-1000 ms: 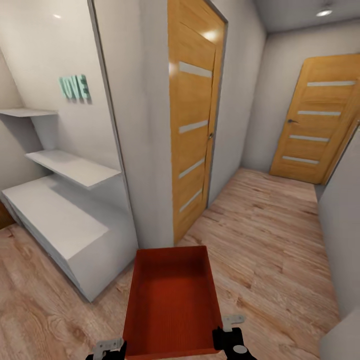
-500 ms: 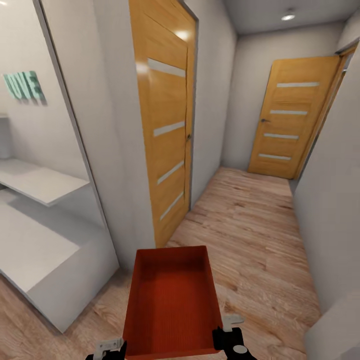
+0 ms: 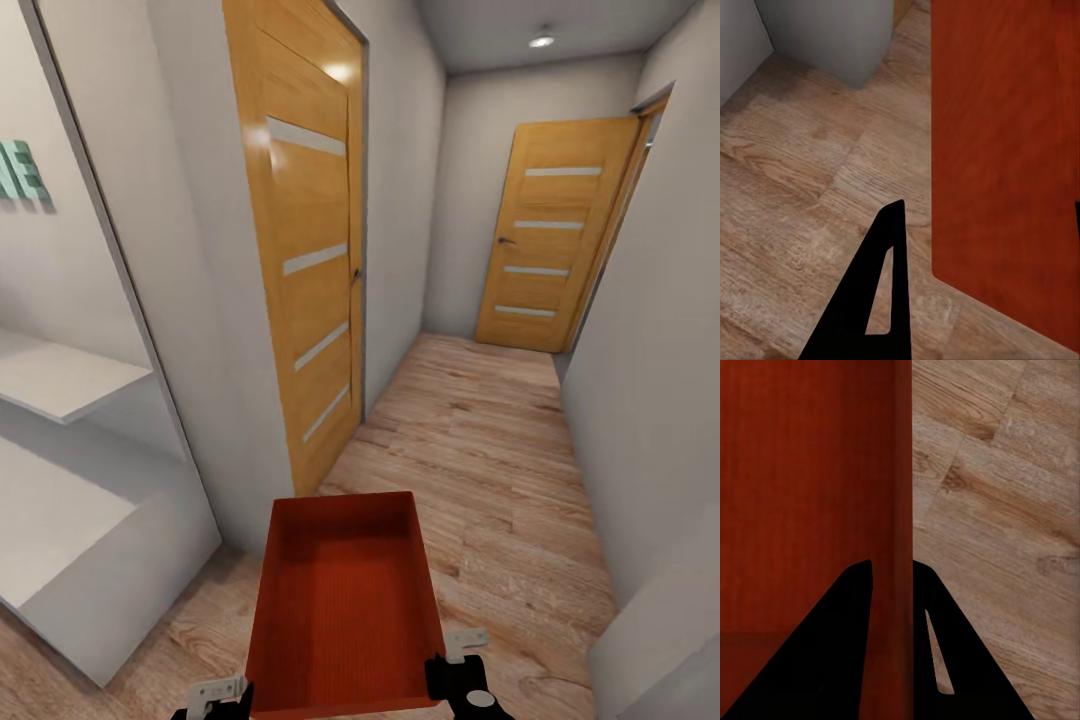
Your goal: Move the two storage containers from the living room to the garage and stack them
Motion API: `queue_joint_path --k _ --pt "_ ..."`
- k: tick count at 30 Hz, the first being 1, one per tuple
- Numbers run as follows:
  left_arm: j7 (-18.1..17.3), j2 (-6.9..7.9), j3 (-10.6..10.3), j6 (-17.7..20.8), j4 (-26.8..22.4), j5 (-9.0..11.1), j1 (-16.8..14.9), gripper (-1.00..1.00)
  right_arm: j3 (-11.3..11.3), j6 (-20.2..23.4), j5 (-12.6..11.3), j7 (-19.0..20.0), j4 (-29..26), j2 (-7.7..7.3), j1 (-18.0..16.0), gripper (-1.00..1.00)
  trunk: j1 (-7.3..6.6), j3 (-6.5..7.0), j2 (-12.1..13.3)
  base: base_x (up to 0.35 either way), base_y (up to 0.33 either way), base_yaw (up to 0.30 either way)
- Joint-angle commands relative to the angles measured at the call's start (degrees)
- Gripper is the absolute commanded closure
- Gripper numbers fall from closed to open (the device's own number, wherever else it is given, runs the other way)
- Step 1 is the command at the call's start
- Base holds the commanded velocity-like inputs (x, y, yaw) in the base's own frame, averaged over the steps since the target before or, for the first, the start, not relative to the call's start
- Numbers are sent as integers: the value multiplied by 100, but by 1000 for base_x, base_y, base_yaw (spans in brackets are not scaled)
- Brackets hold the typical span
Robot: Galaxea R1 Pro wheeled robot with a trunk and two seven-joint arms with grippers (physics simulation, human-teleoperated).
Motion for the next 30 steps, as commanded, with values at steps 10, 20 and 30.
queue_joint_path --k 10,20,30 --pt "4 64 99 -3 9 -1 2 100 -318 -21 36 -113 -19 -4 -12 100 0 -6 -4 0 0 -35" --pt "4 64 99 -5 9 -1 2 100 -318 -21 37 -113 -19 -4 -12 100 0 -6 -4 0 0 -225" --pt "4 64 99 -5 9 -1 2 100 -318 -21 38 -113 -19 -4 -12 100 0 -6 -4 0 0 -240"
